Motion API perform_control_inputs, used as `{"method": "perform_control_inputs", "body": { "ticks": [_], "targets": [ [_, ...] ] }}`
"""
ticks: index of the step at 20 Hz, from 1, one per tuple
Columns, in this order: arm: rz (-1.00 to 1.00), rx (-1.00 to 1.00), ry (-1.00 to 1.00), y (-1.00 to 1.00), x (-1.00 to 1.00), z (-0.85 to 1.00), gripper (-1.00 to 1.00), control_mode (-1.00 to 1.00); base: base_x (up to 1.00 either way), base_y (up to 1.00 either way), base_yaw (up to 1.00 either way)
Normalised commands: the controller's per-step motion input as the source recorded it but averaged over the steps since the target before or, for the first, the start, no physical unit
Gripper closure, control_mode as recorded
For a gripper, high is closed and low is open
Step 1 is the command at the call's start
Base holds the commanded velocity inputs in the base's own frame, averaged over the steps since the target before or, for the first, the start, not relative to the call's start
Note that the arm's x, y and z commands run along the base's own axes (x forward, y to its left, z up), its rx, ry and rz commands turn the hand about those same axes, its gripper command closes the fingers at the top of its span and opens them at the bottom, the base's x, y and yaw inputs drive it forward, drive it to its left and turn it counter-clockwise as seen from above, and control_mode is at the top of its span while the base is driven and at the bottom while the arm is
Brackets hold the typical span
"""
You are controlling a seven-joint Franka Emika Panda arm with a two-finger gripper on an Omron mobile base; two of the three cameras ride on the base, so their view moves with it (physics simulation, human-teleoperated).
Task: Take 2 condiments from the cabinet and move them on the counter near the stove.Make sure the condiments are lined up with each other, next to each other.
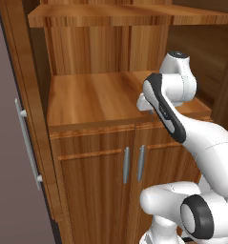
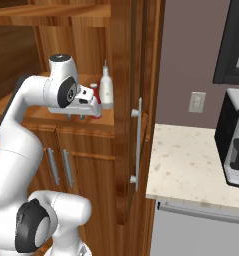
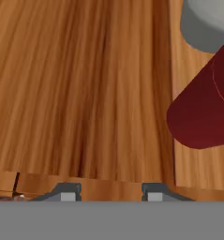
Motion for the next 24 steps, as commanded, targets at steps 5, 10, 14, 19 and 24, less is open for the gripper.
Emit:
{"method": "perform_control_inputs", "body": {
  "ticks": [5,10,14,19,24],
  "targets": [
    [-0.01,0.0,-0.11,0.0,0.0,0.18,-1.0,-1.0,0.0,0.0,0.0],
    [-0.09,-0.08,-0.31,-0.07,-0.05,0.32,-1.0,-1.0,0.0,0.0,0.0],
    [-0.08,-0.06,-0.13,-0.18,-0.05,0.12,-1.0,-1.0,0.0,0.0,0.0],
    [-0.14,-0.05,-0.17,-0.17,0.0,0.06,-1.0,-1.0,0.0,0.0,0.0],
    [-0.15,0.0,-0.23,-0.11,-0.03,0.14,-1.0,-1.0,0.0,0.0,0.0]
  ]
}}
